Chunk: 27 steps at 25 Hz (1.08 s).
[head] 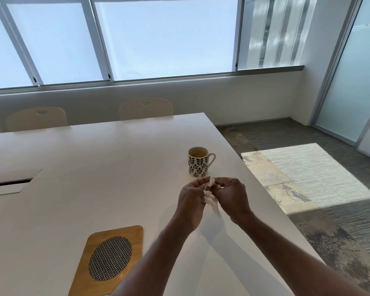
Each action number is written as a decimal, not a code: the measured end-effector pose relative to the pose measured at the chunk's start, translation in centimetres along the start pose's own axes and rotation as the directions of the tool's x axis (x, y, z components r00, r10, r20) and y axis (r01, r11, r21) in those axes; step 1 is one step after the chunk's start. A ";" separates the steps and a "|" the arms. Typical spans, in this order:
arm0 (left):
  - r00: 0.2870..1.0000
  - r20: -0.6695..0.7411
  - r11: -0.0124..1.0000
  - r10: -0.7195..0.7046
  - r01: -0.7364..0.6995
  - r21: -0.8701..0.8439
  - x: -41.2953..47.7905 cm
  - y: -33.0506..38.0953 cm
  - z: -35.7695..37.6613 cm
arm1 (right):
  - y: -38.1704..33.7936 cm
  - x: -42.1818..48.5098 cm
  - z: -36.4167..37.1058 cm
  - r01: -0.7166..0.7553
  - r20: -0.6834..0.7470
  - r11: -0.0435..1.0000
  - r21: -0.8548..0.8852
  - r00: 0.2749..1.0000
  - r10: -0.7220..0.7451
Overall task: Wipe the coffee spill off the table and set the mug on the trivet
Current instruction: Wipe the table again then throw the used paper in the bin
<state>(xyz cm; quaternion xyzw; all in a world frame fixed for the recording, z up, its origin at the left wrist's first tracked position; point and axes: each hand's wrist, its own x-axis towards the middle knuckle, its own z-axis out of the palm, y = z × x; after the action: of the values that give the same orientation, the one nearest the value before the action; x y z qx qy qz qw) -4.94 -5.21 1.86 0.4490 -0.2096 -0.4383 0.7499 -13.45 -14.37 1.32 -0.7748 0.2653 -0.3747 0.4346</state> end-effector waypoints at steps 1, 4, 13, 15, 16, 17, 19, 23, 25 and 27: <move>0.996 0.091 0.995 0.007 -0.016 0.099 0.0 -0.1 -0.3 | 0.1 0.3 -0.2 -0.018 -0.059 1.000 -0.024 0.998 0.016; 0.990 0.038 0.834 0.139 -0.137 0.534 0.1 -0.5 -1.2 | -0.1 0.8 -0.3 -0.065 -0.060 0.995 -0.075 0.996 0.060; 0.977 -0.129 0.863 0.169 -0.084 0.498 -1.0 0.0 -2.0 | 0.0 -1.0 1.5 0.057 0.115 0.998 -0.011 0.992 -0.056; 0.993 -0.075 0.897 0.092 -0.050 0.439 -1.3 -0.2 -1.2 | 0.3 -0.6 1.5 0.076 0.064 0.994 -0.077 0.995 -0.071; 0.991 -0.088 0.894 0.099 -0.050 0.445 -1.3 -0.2 -1.2 | 0.4 -0.5 1.4 0.079 0.061 0.991 -0.109 0.995 -0.073; 0.987 -0.111 0.896 0.121 -0.060 0.440 -1.2 -0.2 -1.3 | 0.5 -0.4 1.3 0.084 0.080 0.988 -0.129 0.994 -0.074; 0.979 -0.149 0.922 0.136 -0.070 0.381 -1.0 0.2 -1.7 | 0.6 0.0 0.8 0.054 0.176 0.992 -0.114 0.984 -0.033; 0.967 -0.191 0.948 0.169 -0.106 0.300 -0.6 0.8 -1.2 | 0.4 0.7 -0.9 -0.336 0.368 0.874 0.350 0.908 0.202; 0.966 -0.191 0.943 0.175 -0.108 0.314 -0.1 0.6 -0.6 | 0.6 0.8 -1.5 -0.432 0.406 0.762 0.482 0.881 0.242; 0.966 -0.192 0.937 0.174 -0.102 0.334 0.3 0.3 -0.1 | 0.9 0.7 -1.9 -0.404 0.390 0.767 0.498 0.895 0.218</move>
<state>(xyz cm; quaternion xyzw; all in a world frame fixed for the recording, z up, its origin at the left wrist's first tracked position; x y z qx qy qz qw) -4.57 -5.33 2.04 0.5948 -0.2255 -0.2922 0.7141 -14.64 -16.22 1.44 -0.6032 0.1964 -0.2319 0.7374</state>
